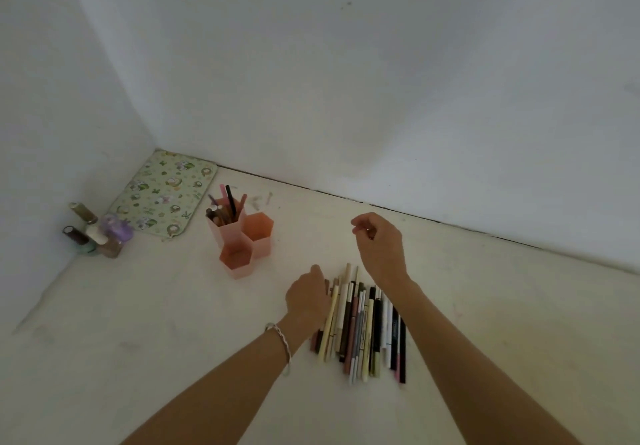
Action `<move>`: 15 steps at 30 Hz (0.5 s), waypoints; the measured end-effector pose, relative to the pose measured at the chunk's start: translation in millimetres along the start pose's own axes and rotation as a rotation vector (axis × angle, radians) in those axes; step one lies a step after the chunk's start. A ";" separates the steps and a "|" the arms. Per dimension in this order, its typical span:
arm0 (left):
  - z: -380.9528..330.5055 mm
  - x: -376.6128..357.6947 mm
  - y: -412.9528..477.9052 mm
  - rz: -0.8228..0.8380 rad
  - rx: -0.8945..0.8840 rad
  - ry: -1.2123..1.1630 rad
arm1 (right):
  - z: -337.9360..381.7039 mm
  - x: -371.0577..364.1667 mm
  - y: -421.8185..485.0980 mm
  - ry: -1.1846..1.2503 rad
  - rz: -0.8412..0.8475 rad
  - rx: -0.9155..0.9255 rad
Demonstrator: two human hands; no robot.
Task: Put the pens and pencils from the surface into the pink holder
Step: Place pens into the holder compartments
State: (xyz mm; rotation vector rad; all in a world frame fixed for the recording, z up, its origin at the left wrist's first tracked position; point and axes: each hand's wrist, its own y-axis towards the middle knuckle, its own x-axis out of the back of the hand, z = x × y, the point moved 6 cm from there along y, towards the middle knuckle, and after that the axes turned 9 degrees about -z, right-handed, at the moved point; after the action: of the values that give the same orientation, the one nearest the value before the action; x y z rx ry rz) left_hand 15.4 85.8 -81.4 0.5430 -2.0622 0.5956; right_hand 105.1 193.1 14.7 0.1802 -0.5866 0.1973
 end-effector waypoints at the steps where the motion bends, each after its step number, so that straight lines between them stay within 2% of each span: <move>1: -0.2 -1.2 -0.7 0.004 0.020 0.004 | -2.6 -2.6 -1.0 -0.001 0.011 -0.008; 5: 0.2 -3.4 0.0 0.036 0.087 -0.060 | -9.0 -13.2 -4.6 -0.021 0.065 -0.010; 8: 3.2 20.9 13.4 -0.027 0.125 -0.222 | -13.9 -16.1 -2.8 -0.122 0.122 -0.049; 13: 7.4 82.5 24.1 -0.209 0.051 -0.379 | -38.0 -51.3 -25.5 -0.596 0.543 -0.127; 15: 11.4 96.8 21.7 -0.251 0.035 -0.425 | -42.8 -63.7 -40.7 -0.689 0.603 -0.115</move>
State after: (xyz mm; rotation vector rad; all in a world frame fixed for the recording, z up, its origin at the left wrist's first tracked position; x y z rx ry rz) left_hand -53.2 81.5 -9.0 1.0022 -2.3281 0.3904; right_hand 85.4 154.9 -60.8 -0.0550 -1.3308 0.6991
